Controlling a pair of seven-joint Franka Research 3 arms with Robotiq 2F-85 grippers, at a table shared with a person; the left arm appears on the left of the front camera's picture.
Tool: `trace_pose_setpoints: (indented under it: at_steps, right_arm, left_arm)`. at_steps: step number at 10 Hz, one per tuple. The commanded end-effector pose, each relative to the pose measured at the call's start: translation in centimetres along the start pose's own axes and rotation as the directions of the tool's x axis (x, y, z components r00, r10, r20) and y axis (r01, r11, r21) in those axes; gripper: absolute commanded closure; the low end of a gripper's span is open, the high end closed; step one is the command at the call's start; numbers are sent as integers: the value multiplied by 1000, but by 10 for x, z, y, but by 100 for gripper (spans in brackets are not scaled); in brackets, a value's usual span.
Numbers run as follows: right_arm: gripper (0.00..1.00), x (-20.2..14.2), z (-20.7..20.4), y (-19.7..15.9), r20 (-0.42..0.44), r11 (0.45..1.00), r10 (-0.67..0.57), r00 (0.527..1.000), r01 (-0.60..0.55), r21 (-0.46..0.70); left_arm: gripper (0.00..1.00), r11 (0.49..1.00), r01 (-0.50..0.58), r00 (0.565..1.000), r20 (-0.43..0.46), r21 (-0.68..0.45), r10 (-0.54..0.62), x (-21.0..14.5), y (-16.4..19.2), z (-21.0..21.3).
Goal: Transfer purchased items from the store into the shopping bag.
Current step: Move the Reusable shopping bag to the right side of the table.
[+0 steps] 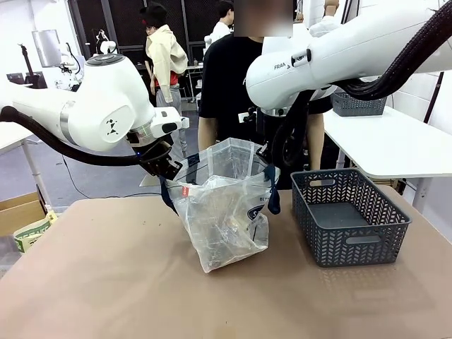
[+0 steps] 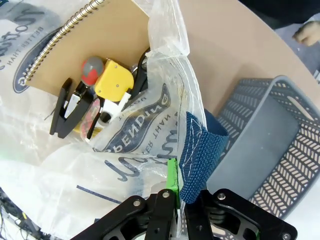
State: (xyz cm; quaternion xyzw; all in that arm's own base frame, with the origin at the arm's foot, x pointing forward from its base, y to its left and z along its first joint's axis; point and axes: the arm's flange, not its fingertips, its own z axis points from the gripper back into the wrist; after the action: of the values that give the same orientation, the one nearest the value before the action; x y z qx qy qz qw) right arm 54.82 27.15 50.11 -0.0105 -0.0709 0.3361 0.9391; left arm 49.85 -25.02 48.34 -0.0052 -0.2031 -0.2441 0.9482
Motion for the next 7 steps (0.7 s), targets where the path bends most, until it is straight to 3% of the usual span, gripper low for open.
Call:
trace_pose_setpoints:
  at_steps: [1, 7]
  right_arm:
    - [100, 0, 0, -1, 0, 1000, -3, 1000, 3, -1]
    - [100, 0, 0, -1, 0, 1000, -3, 1000, 3, -1]
  left_arm:
    - [100, 1000, 3, 1000, 5, 5, -3, 0, 1, 2]
    - [100, 1000, 3, 1000, 5, 5, -3, 0, 1, 2]
